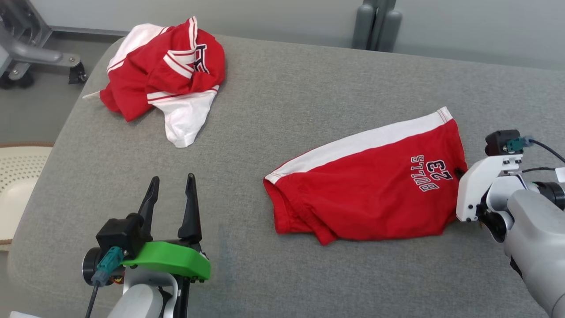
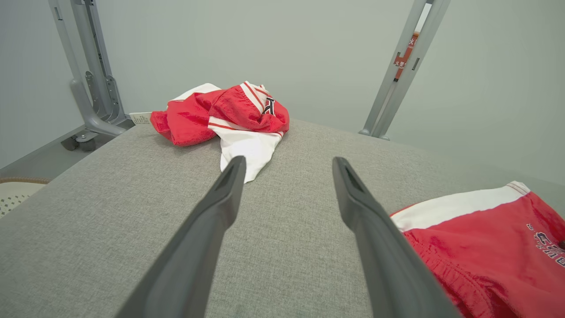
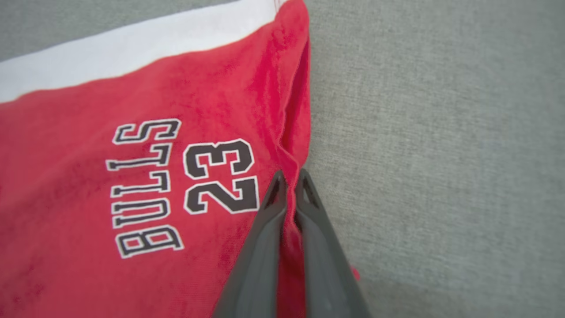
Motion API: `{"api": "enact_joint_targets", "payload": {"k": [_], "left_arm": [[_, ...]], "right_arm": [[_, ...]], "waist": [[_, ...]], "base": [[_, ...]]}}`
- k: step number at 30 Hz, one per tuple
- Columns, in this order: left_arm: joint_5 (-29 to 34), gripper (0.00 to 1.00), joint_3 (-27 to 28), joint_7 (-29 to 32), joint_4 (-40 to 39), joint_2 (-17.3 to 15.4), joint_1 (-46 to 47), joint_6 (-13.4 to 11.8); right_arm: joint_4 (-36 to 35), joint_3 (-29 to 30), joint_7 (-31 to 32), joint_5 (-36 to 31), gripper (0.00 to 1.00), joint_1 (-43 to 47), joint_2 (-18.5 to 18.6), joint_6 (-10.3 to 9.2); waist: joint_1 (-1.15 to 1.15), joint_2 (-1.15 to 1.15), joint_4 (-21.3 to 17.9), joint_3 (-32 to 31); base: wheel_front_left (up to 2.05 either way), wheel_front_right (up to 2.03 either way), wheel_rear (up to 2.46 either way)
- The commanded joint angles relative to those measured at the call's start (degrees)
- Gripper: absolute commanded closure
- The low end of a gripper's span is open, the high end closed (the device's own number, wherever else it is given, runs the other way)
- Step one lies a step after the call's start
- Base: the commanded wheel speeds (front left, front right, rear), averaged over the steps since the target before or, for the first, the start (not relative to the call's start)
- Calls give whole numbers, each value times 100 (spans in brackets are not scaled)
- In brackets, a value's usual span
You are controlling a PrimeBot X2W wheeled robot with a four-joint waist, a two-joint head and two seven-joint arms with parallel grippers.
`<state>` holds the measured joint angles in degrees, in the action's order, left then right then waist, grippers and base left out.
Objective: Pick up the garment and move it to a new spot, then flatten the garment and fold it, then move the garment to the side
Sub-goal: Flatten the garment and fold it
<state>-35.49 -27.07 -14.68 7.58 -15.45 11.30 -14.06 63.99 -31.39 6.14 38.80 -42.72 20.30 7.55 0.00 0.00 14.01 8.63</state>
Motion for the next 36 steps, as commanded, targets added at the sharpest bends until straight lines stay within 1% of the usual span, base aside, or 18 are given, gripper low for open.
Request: {"api": "enact_joint_targets", "payload": {"k": [1,5,10,14,17,21,24,30,36], "left_arm": [[32,0,1,-13,20,-23,-102,2],[13,0,16,-30,93,24,-195,-1],[42,0,62,-45,194,44,-311,-11],[50,0,80,-54,255,74,-346,24],[67,0,83,-46,291,81,-363,38],[88,0,68,-48,330,104,-344,48],[103,0,41,-49,378,102,-315,81],[100,0,13,-51,519,119,-305,131],[81,0,-24,-49,617,206,-355,164]], "right_arm": [[21,26,-127,88,100,225,50,-12],[-27,178,-570,317,100,540,40,-12],[-58,227,-1052,409,100,884,-99,-12],[-73,334,-1316,516,100,1041,-216,-12],[-67,398,-1422,560,100,1095,-251,-12],[-44,412,-1463,580,100,1140,-294,-11],[-3,430,-1494,591,100,1162,-296,-12],[-64,442,-1619,546,100,986,-295,-11],[-431,294,-1587,427,100,712,-433,-10]], "waist": [[0,0,-358,-291],[0,0,-777,-487],[0,0,-1321,-620],[0,0,-1578,-663],[0,0,-1682,-681],[0,0,-1722,-696],[0,0,-1673,-706],[0,0,-1438,-810],[0,0,-1127,-960]], "base": [[0,0,0],[0,0,0],[0,0,0],[0,0,0],[0,0,0],[0,0,0],[0,0,0],[0,0,0],[0,0,0]]}}
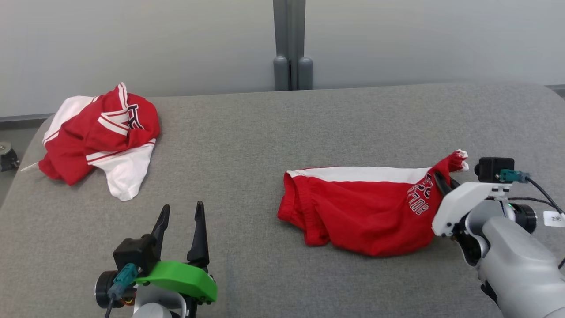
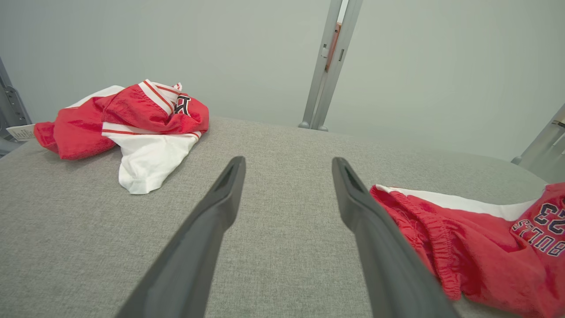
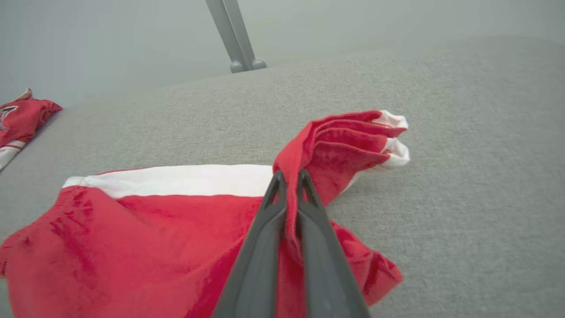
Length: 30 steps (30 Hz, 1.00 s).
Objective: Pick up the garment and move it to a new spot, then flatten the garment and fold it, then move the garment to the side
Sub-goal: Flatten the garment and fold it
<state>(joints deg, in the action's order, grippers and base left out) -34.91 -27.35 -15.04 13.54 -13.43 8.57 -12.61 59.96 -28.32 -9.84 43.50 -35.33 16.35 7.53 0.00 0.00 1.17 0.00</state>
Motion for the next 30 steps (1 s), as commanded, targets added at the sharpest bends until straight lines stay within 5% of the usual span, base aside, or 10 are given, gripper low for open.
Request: {"api": "enact_joint_targets", "payload": {"k": [1,10,26,27,30], "left_arm": [[23,0,-2,-13,28,27,-84,31],[86,0,-45,-16,34,99,-95,72],[105,0,-63,-17,104,142,-94,138],[103,0,-51,-18,106,146,-105,137],[115,0,-41,-18,111,158,-133,136]], "right_arm": [[-121,-54,48,-41,100,-61,-93,-8],[-923,-436,567,182,100,91,-703,-7],[-344,-869,800,121,100,218,-1139,-7],[-356,-905,801,147,84,228,-1154,-7],[-434,-997,784,211,0,256,-1177,-7]], "waist": [[0,0,226,-117],[0,0,782,-136],[0,0,1314,-96],[0,0,1302,-104],[0,0,1229,-141]], "base": [[0,0,0],[0,0,0],[0,0,0],[0,0,0],[0,0,0]]}}
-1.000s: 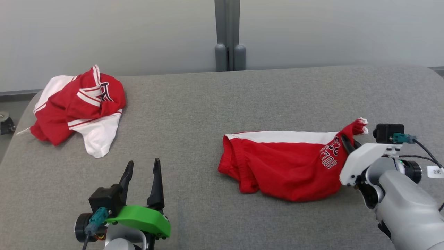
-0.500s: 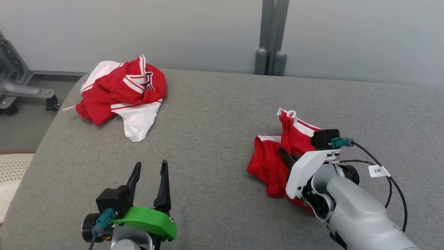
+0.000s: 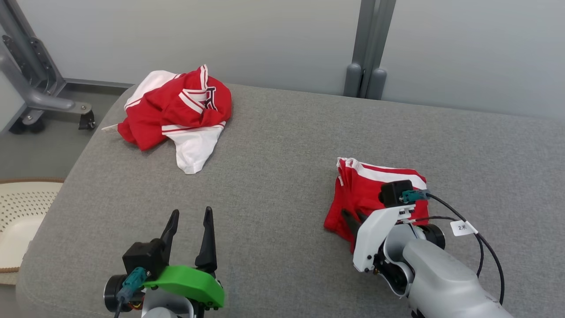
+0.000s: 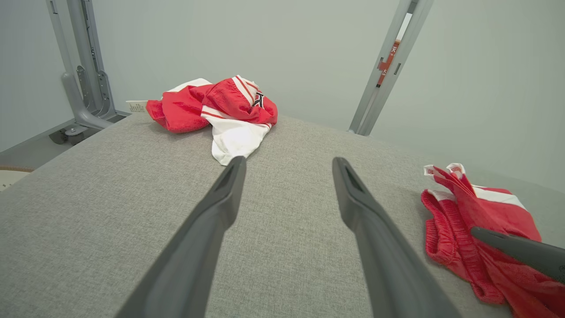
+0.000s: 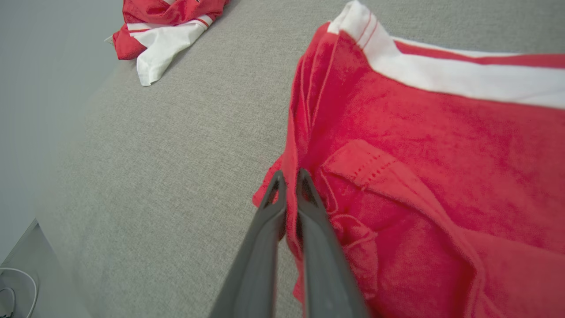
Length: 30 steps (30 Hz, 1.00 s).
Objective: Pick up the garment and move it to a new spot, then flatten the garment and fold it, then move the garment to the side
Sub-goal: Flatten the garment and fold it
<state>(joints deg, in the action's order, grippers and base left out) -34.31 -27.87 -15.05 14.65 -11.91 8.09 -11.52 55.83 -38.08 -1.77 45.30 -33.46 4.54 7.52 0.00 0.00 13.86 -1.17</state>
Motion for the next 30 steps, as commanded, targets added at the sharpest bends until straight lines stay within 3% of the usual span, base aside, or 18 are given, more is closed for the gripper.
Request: {"api": "enact_joint_targets", "payload": {"k": [1,9,14,19,20,21,24,30], "left_arm": [[57,0,13,-17,1,8,-93,28],[73,0,-25,-11,0,56,-175,14],[74,0,-37,-11,-17,72,-196,29],[78,0,-54,-11,-31,71,-172,58],[83,0,-60,-11,-29,72,-161,62],[87,0,-61,-11,-27,71,-153,61],[87,0,-63,-6,-38,58,-138,32],[89,0,-65,3,-34,28,-74,28]], "right_arm": [[-59,-49,-45,47,0,73,3,-6],[-798,-210,-207,299,0,247,206,-6],[-1210,-9,-429,256,0,258,616,-6],[-1197,157,-482,-139,0,207,1053,-6],[-1172,161,-468,-245,19,206,1143,-6],[-1149,147,-442,-315,59,214,1210,-6],[-1083,15,-314,-570,100,248,1437,-6],[-1190,-462,23,-562,100,298,1760,-7]], "waist": [[0,0,-69,-38],[0,0,-333,-158],[0,0,-414,-184],[0,0,-368,-142],[0,0,-340,-124],[0,0,-315,-109],[0,0,-225,-53],[0,0,-65,70]], "base": [[0,0,0],[0,0,0],[0,0,0],[0,0,0],[0,0,0],[0,0,0],[0,0,0],[0,0,0]]}}
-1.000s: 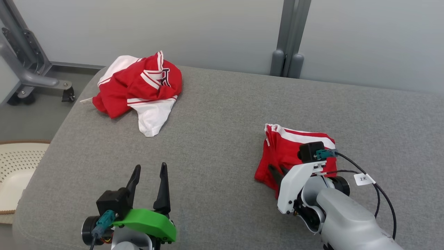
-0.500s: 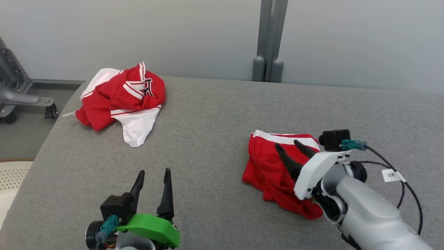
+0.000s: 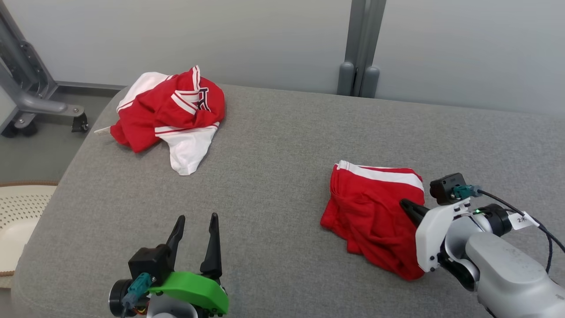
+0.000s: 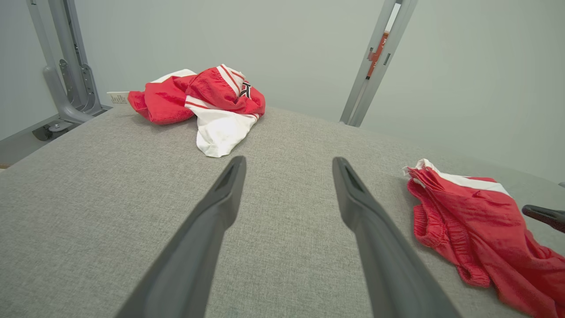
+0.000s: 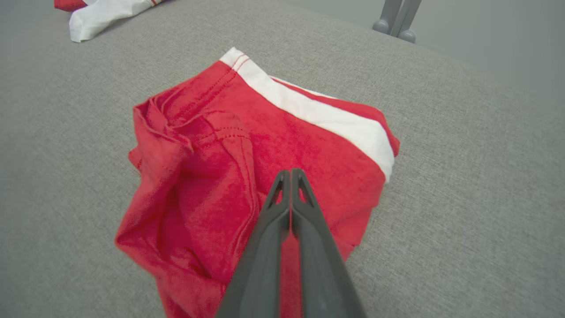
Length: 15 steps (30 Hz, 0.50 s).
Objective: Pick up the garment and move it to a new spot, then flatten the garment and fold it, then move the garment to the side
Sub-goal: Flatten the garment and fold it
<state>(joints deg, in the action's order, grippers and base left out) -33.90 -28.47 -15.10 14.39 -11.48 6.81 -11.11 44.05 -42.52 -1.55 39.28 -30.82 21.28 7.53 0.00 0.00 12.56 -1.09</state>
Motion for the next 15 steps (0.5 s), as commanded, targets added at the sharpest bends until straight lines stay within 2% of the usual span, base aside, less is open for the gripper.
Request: {"api": "enact_joint_targets", "payload": {"k": [1,7,15], "left_arm": [[51,0,-10,11,-7,-17,72,-5],[59,0,-28,9,21,-3,159,26],[46,0,13,3,36,-15,207,11]], "right_arm": [[-13,-85,42,60,100,18,135,-8],[49,-572,231,413,100,-48,345,-8],[-690,-1584,201,1217,100,-88,659,-8]], "waist": [[0,0,91,83],[0,0,256,205],[0,0,298,290]], "base": [[0,0,0],[0,0,0],[0,0,0]]}}
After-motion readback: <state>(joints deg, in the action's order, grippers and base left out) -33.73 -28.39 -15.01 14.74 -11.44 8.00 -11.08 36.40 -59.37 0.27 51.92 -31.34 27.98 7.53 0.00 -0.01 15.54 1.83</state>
